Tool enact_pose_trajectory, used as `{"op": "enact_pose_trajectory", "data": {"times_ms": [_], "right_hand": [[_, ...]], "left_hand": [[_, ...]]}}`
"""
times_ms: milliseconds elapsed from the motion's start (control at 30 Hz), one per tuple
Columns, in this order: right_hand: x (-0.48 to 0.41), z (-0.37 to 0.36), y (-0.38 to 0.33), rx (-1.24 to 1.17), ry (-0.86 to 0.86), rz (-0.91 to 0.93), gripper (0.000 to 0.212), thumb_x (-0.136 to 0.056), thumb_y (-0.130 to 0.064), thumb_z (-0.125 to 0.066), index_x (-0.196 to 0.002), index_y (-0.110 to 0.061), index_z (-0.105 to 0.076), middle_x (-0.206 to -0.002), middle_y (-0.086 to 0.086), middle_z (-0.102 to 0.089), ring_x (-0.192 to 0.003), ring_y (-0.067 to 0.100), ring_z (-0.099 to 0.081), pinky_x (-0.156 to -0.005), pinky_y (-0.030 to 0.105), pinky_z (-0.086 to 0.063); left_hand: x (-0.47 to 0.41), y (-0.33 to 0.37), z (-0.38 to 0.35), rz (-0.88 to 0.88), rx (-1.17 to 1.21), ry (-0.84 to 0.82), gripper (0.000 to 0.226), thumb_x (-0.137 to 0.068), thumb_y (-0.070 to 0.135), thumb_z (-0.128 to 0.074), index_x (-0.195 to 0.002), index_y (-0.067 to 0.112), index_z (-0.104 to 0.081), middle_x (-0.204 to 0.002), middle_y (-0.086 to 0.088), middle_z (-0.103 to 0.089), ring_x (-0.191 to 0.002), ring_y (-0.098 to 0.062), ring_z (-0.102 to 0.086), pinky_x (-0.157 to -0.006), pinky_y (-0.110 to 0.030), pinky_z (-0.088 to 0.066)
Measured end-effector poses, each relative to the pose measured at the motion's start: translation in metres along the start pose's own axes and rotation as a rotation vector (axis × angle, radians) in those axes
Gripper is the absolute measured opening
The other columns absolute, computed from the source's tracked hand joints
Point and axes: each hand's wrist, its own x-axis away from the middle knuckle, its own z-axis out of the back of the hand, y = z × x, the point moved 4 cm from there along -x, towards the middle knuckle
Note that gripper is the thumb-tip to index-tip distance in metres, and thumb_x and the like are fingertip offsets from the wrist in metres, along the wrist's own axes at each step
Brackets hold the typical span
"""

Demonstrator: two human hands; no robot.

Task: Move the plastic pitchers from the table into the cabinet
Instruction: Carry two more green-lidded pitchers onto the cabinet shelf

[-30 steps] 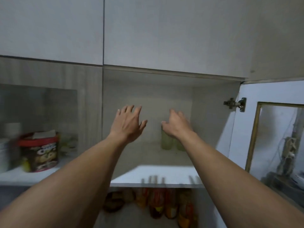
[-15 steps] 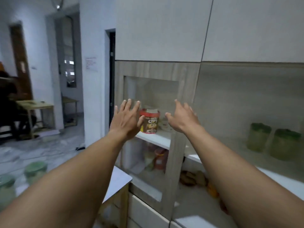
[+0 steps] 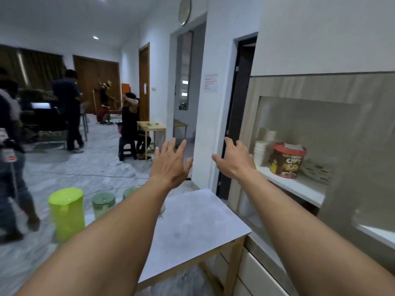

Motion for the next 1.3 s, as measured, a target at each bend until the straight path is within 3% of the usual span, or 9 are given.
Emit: {"op": "enact_pose_trajectory", "data": {"times_ms": [467, 600, 867, 1133, 1300], "right_hand": [[-0.049, -0.147, -0.097, -0.096, -0.106, 0.113, 0.071, -0.095, -0.046, -0.050, -0.153, -0.016, -0.025, -0.149, 0.016, -0.039, -0.136, 0.038, -0.038, -0.107, 0.057, -0.039], [-0.077, -0.205, -0.098, -0.120, -0.146, 0.127, 0.064, -0.095, -0.043, -0.050, -0.149, -0.016, -0.030, -0.144, 0.015, -0.043, -0.132, 0.036, -0.041, -0.104, 0.052, -0.041], [-0.140, -0.345, -0.090, -0.212, -0.265, 0.151, 0.067, -0.097, -0.039, -0.052, -0.155, -0.017, -0.024, -0.154, 0.012, -0.034, -0.141, 0.032, -0.034, -0.109, 0.048, -0.038], [-0.176, -0.468, -0.061, -0.219, -0.420, 0.126, 0.071, -0.098, -0.037, -0.053, -0.157, -0.017, -0.019, -0.163, 0.013, -0.022, -0.149, 0.031, -0.024, -0.115, 0.049, -0.032], [-0.182, -0.518, -0.051, -0.295, -0.449, 0.053, 0.069, -0.096, -0.033, -0.057, -0.154, -0.019, -0.023, -0.157, 0.007, -0.031, -0.140, 0.030, -0.039, -0.107, 0.045, -0.042]], "left_hand": [[0.015, -0.156, -0.052, 0.204, 0.030, -0.039, 0.066, -0.098, 0.053, -0.033, -0.154, 0.019, -0.023, -0.160, -0.012, -0.025, -0.148, -0.030, -0.018, -0.118, -0.050, -0.022], [0.009, -0.185, -0.096, 0.283, 0.071, -0.053, 0.065, -0.098, 0.053, -0.036, -0.153, 0.020, -0.027, -0.157, -0.012, -0.031, -0.144, -0.031, -0.026, -0.116, -0.047, -0.026], [-0.010, -0.250, -0.214, 0.472, 0.149, -0.073, 0.059, -0.096, 0.045, -0.047, -0.146, 0.015, -0.039, -0.144, -0.011, -0.046, -0.131, -0.031, -0.042, -0.107, -0.043, -0.037], [-0.016, -0.289, -0.314, 0.736, 0.255, -0.062, 0.073, -0.094, 0.038, -0.054, -0.153, 0.008, -0.021, -0.150, -0.018, -0.033, -0.135, -0.036, -0.036, -0.110, -0.046, -0.034], [-0.008, -0.304, -0.360, 0.929, 0.361, -0.038, 0.071, -0.088, 0.032, -0.064, -0.146, 0.008, -0.031, -0.143, -0.014, -0.038, -0.131, -0.035, -0.041, -0.104, -0.047, -0.040]]}}
